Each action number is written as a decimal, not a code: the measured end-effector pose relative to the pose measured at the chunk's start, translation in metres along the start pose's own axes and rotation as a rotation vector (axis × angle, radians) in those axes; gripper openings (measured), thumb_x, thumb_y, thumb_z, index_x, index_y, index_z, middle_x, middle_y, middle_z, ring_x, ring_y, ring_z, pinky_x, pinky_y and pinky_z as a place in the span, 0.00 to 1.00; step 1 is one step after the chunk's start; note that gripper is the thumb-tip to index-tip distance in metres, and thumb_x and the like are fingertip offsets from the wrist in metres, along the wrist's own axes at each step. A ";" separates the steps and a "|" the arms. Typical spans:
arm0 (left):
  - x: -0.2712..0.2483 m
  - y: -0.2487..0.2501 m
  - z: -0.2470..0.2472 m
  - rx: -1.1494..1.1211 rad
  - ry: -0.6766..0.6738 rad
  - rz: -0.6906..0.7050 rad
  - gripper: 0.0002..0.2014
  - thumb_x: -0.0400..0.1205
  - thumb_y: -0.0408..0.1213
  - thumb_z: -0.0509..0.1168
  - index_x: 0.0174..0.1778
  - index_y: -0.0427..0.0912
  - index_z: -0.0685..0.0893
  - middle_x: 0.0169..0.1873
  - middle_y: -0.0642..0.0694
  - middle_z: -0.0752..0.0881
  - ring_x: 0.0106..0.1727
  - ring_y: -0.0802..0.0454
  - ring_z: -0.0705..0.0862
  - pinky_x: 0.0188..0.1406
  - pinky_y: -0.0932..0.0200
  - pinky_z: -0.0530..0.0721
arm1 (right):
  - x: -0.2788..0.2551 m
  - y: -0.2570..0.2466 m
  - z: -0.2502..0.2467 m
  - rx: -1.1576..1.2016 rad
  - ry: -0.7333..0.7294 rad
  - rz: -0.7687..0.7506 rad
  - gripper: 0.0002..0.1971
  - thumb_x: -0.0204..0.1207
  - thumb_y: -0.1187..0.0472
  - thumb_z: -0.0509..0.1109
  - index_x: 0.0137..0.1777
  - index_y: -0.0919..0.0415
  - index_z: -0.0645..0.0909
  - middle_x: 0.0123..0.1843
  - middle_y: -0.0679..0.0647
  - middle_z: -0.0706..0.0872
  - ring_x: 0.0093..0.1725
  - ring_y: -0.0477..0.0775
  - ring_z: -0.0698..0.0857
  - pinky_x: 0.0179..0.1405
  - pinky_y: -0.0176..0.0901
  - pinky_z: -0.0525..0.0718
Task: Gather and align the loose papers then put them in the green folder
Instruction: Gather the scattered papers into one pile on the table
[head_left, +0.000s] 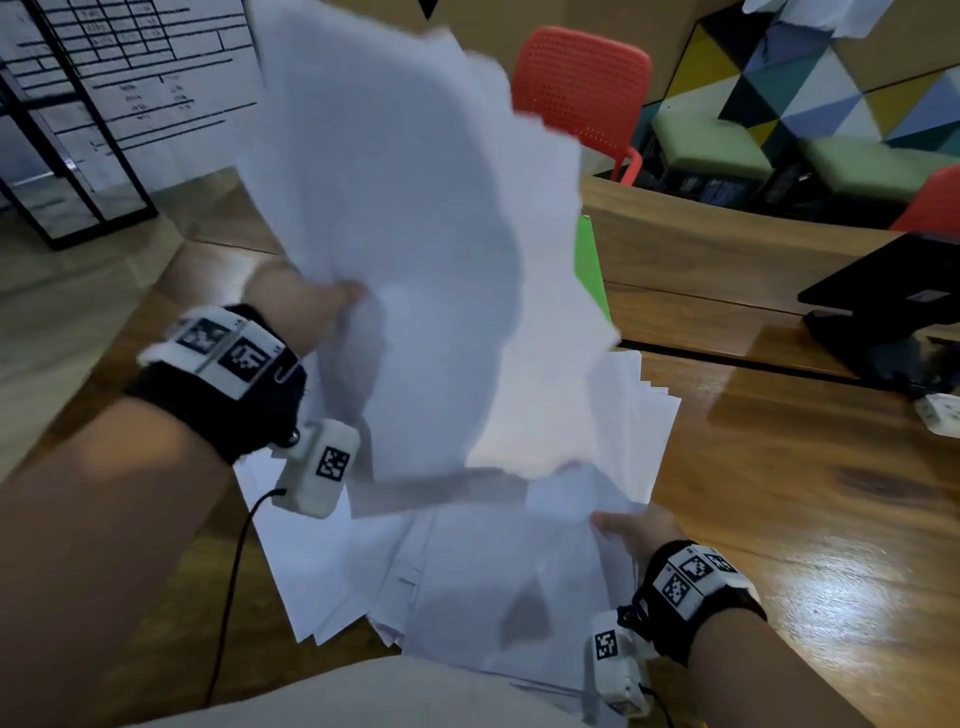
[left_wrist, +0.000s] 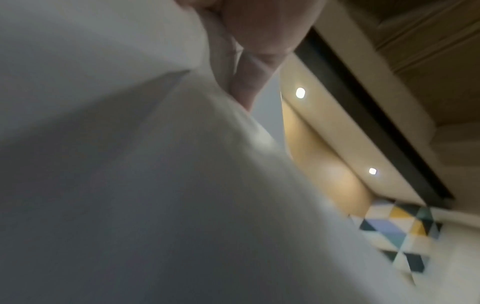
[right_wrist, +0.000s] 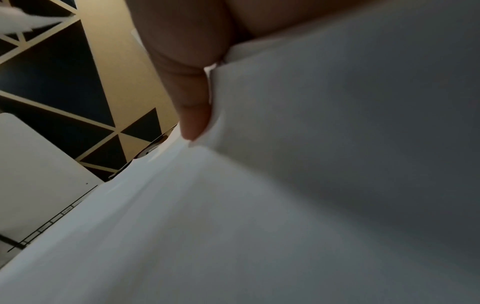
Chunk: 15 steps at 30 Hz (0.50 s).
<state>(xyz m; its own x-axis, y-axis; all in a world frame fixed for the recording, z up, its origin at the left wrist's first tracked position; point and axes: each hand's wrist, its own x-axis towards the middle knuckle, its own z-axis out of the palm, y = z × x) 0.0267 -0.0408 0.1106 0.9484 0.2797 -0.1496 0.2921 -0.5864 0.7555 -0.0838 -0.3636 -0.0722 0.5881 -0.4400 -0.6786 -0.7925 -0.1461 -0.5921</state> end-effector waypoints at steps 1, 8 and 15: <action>0.000 -0.010 0.013 0.024 -0.079 0.005 0.20 0.78 0.42 0.67 0.60 0.31 0.82 0.48 0.41 0.81 0.53 0.45 0.81 0.42 0.63 0.68 | -0.001 -0.001 -0.001 0.029 -0.002 -0.009 0.26 0.59 0.58 0.81 0.54 0.71 0.81 0.50 0.63 0.87 0.52 0.65 0.86 0.57 0.54 0.83; -0.013 -0.083 0.089 0.120 -0.339 -0.167 0.35 0.63 0.43 0.77 0.64 0.34 0.77 0.63 0.34 0.83 0.64 0.38 0.81 0.56 0.54 0.76 | -0.018 -0.011 -0.003 0.324 -0.117 0.109 0.27 0.72 0.39 0.67 0.63 0.58 0.79 0.58 0.62 0.86 0.57 0.64 0.85 0.58 0.57 0.79; -0.036 -0.093 0.137 0.311 -0.590 -0.082 0.28 0.77 0.54 0.61 0.70 0.43 0.71 0.66 0.42 0.78 0.66 0.39 0.79 0.63 0.57 0.74 | -0.021 -0.005 -0.006 0.055 -0.034 -0.031 0.27 0.63 0.55 0.81 0.59 0.68 0.81 0.54 0.63 0.87 0.53 0.65 0.86 0.55 0.56 0.85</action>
<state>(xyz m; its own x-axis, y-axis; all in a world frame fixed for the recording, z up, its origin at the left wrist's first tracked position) -0.0174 -0.1004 -0.0415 0.8047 -0.0778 -0.5885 0.3039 -0.7976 0.5210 -0.0932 -0.3585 -0.0525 0.6182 -0.4051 -0.6736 -0.7643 -0.1099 -0.6354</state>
